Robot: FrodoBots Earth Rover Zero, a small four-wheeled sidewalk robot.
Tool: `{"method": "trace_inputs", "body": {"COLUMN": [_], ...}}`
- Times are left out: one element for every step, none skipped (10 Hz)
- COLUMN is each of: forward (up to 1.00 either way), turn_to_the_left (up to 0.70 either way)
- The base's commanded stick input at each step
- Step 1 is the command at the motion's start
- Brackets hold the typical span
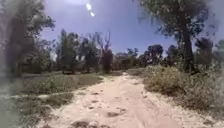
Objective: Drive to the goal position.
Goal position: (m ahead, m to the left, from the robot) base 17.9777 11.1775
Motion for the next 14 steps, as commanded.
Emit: {"method": "trace_inputs", "body": {"forward": [0.85,0.85,0.85,0.85,0.85,0.85,0.85,0.85,0.85,0.85,0.85,0.85,0.85,0.85], "turn_to_the_left": [0.0,0.0,0.0,0.0,0.0,0.0,0.0,0.0,0.0,0.0,0.0,0.0,0.0,0.0]}}
